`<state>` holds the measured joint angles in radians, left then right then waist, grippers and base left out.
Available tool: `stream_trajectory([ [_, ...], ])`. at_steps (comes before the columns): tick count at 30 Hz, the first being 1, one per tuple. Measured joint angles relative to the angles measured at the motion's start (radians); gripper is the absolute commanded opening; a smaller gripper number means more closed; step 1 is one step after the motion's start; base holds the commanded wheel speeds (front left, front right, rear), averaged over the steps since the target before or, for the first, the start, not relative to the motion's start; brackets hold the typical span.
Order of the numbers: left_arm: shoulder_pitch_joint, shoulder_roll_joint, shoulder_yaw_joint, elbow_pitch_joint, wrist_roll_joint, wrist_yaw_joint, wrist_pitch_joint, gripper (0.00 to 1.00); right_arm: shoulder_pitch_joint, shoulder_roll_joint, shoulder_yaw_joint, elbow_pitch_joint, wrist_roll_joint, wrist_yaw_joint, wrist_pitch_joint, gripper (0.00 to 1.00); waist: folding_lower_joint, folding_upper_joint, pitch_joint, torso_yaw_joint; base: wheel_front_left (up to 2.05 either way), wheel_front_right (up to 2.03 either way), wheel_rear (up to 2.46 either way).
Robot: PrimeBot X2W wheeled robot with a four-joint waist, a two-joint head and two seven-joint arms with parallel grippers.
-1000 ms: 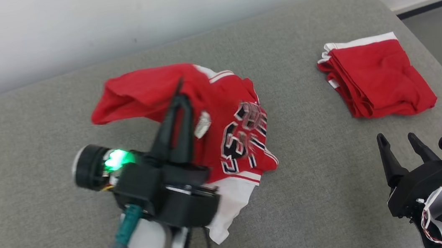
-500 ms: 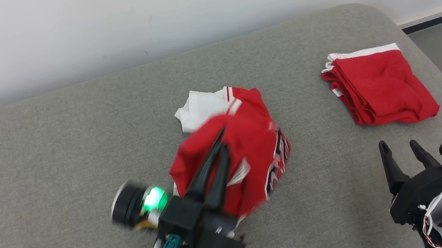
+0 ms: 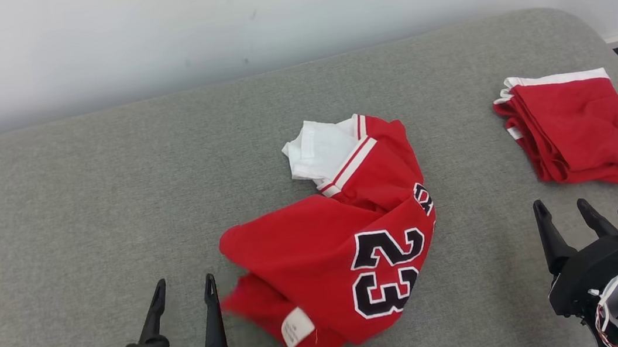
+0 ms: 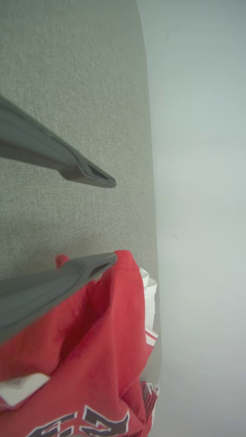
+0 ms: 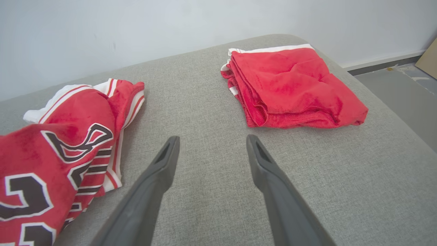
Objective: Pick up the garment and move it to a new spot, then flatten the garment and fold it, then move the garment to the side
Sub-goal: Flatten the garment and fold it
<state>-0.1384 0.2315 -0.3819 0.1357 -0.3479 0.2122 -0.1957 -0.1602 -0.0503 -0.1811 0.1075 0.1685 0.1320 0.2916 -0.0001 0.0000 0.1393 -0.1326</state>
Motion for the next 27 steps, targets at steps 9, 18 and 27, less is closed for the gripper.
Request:
stream_trajectory([
  [9,0.101,-0.036,-0.058,-0.115,-0.078,-0.055,0.028,1.0,0.003,0.0,-0.015,-0.019,0.0,0.0,0.007,1.0,0.0001,0.0,0.004,0.022,0.0,0.0,0.0],
  [18,0.109,-0.055,-0.126,-0.039,-0.118,-0.087,0.146,1.0,0.003,0.0,-0.025,-0.024,0.0,0.0,0.007,1.0,0.0001,0.0,0.02,0.025,0.0,0.0,0.0],
  [27,-0.017,-0.032,-0.109,0.09,-0.09,-0.073,0.196,1.0,0.001,0.0,-0.02,-0.023,0.002,0.0,0.007,1.0,0.0001,0.0,0.031,0.017,0.0,0.0,0.0],
])
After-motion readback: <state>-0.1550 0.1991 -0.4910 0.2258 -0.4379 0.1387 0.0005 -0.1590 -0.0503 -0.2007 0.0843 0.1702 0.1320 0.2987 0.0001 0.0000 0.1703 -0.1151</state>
